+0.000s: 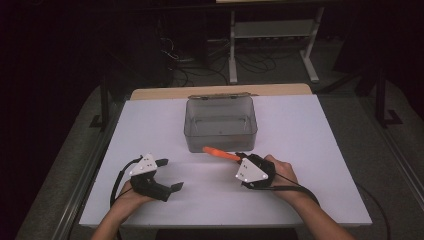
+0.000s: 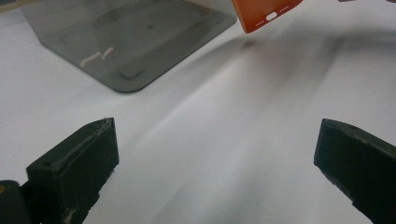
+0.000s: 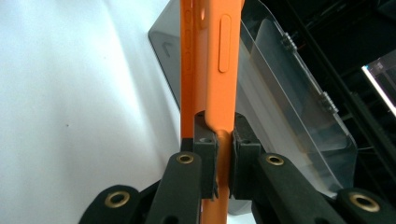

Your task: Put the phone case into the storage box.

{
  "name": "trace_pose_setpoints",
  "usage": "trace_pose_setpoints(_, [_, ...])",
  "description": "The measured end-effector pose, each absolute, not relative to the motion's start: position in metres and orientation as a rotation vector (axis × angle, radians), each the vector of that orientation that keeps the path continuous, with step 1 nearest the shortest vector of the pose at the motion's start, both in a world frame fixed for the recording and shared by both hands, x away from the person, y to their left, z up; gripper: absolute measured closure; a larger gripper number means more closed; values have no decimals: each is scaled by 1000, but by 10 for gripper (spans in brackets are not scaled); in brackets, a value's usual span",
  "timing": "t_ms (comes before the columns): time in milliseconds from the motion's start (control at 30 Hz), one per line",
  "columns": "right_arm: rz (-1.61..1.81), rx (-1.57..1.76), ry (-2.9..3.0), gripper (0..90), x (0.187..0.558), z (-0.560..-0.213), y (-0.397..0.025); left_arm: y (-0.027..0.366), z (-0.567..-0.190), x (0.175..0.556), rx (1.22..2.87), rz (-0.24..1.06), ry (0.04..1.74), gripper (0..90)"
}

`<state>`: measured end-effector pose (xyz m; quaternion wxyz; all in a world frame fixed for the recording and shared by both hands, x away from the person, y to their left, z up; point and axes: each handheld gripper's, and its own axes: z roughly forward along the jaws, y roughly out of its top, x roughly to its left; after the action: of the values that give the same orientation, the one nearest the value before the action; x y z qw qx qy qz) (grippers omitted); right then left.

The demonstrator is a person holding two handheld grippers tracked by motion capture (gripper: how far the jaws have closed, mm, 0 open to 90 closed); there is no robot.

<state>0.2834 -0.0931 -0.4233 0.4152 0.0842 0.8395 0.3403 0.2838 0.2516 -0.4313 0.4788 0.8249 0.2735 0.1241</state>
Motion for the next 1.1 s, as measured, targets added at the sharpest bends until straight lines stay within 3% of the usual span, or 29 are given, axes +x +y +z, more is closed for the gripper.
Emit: trace_pose_setpoints(1100, [1156, 585, 2269, 827, 307, -416, -117, 251, -431, 283, 2012, 308, 662, 0])
